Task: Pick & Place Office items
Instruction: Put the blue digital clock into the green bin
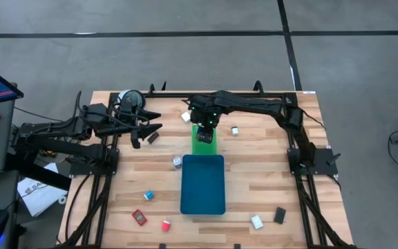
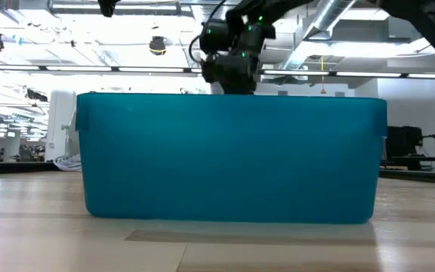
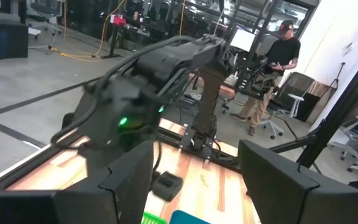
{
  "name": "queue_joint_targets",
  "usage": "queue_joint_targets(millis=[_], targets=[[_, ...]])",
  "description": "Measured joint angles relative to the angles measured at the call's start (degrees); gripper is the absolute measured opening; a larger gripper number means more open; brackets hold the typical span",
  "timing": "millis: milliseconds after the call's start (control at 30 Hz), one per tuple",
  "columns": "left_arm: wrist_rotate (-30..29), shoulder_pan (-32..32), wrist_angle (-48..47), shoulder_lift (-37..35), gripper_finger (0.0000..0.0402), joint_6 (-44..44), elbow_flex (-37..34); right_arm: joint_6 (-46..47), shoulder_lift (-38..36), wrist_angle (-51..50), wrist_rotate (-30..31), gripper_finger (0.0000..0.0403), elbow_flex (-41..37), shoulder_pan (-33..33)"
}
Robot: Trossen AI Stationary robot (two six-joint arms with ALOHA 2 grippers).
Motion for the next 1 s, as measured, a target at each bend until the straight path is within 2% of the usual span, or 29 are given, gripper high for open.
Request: queue_joint_targets(millis=[200, 600, 1000], targets=[[-0.02, 0.02, -0.06, -0.47, 0.0231, -0.08, 0.0, -3.51, 2.36, -0.38, -0.05, 0.0139, 0.09, -1.16], [-0.49, 0.02, -0.12, -0.45, 0.0231, -0.33, 0.0, -3.87, 2.73, 2.93, 0.01, 0.0141, -0.24, -1.16], [-0.53, 0.02, -0.13, -0.45, 0.0231, -0.33, 0.0, -3.35, 2.73, 3.25, 0.09, 0.0189, -0.24, -1.12]])
